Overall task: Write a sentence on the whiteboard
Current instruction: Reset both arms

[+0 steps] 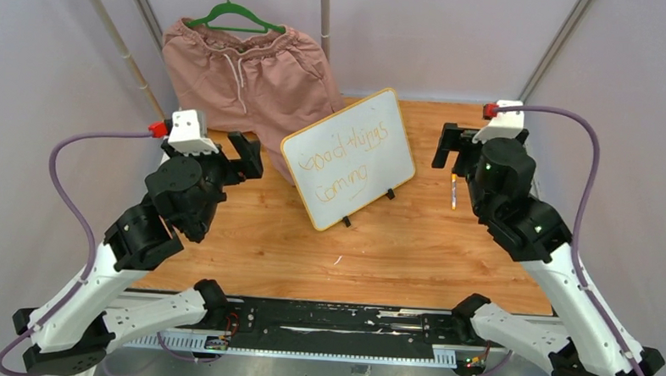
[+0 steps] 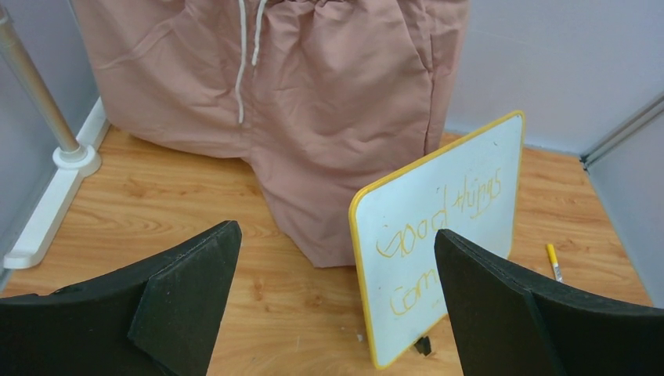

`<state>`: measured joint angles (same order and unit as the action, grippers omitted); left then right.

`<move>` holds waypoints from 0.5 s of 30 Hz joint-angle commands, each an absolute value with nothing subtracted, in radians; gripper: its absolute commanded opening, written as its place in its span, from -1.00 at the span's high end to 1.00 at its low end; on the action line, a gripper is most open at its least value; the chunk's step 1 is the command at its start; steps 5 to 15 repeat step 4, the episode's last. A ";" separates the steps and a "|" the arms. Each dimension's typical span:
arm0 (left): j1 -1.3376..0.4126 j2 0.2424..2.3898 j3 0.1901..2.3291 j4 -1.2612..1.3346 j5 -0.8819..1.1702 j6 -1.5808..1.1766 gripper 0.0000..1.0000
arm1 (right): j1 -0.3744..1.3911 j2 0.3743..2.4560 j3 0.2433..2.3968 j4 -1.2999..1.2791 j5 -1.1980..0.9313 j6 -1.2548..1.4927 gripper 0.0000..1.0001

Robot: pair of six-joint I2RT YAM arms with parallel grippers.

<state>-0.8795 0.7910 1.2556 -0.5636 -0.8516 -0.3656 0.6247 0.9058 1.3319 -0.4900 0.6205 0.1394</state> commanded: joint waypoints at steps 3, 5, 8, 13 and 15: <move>-0.882 0.753 1.200 -0.536 -0.822 -0.332 -1.00 | 0.640 0.807 1.160 -0.301 0.617 0.181 -0.99; -0.882 0.742 1.190 -0.528 -0.820 -0.321 -1.00 | 0.640 0.792 1.132 -0.276 0.601 0.190 -0.98; -0.882 0.742 1.190 -0.528 -0.820 -0.321 -1.00 | 0.640 0.792 1.132 -0.276 0.601 0.190 -0.98; -0.882 0.742 1.190 -0.528 -0.820 -0.321 -1.00 | 0.640 0.792 1.132 -0.276 0.601 0.190 -0.98; -0.882 0.742 1.190 -0.528 -0.820 -0.321 -1.00 | 0.640 0.792 1.132 -0.276 0.601 0.190 -0.98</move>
